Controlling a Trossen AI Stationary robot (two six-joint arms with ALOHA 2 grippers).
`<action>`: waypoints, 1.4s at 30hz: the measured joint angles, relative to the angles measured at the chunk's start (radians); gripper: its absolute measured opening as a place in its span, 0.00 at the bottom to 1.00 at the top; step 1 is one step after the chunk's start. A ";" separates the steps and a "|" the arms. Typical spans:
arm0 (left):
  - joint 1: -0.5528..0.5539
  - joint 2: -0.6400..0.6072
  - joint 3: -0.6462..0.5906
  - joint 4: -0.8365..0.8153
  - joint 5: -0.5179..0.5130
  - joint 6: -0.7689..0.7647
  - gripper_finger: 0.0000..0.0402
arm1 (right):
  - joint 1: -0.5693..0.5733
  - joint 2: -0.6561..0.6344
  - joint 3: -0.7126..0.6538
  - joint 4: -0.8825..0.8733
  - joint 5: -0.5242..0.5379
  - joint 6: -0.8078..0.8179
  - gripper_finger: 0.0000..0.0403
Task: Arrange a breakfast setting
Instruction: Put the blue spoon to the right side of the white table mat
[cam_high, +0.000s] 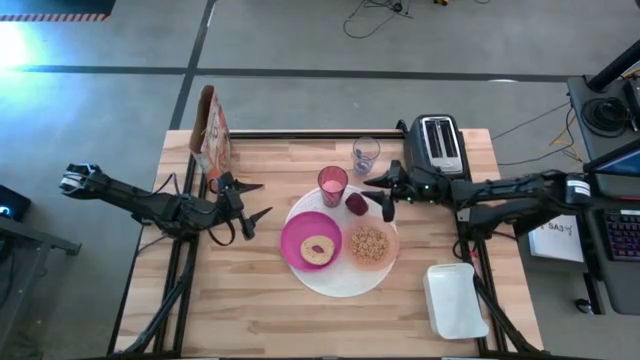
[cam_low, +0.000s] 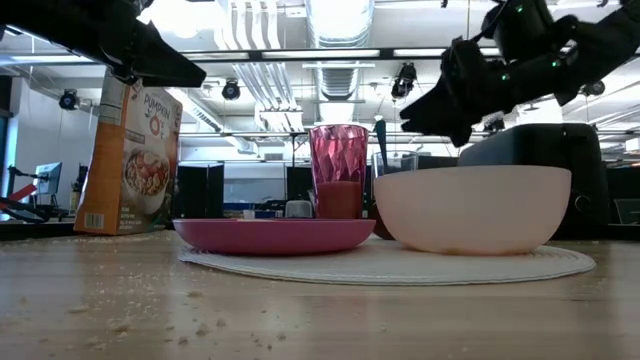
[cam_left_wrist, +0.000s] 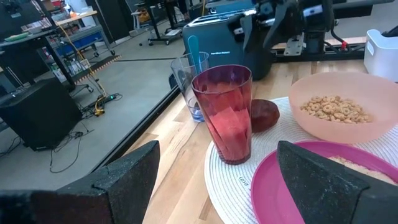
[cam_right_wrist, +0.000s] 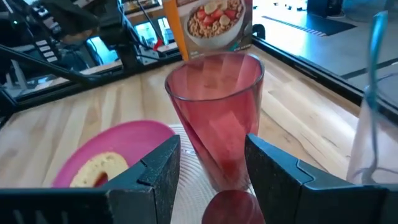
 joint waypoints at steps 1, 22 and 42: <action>0.000 0.000 0.000 0.000 0.000 0.000 0.76 | 0.000 -0.023 0.000 -0.022 0.000 0.000 0.41; 0.000 0.000 0.000 0.034 -0.002 0.016 0.76 | 0.007 -0.385 0.000 -0.386 0.000 -0.002 0.35; 0.000 0.000 0.000 0.053 -0.003 0.026 0.76 | 0.008 -0.487 -0.057 -0.581 -0.009 0.013 0.34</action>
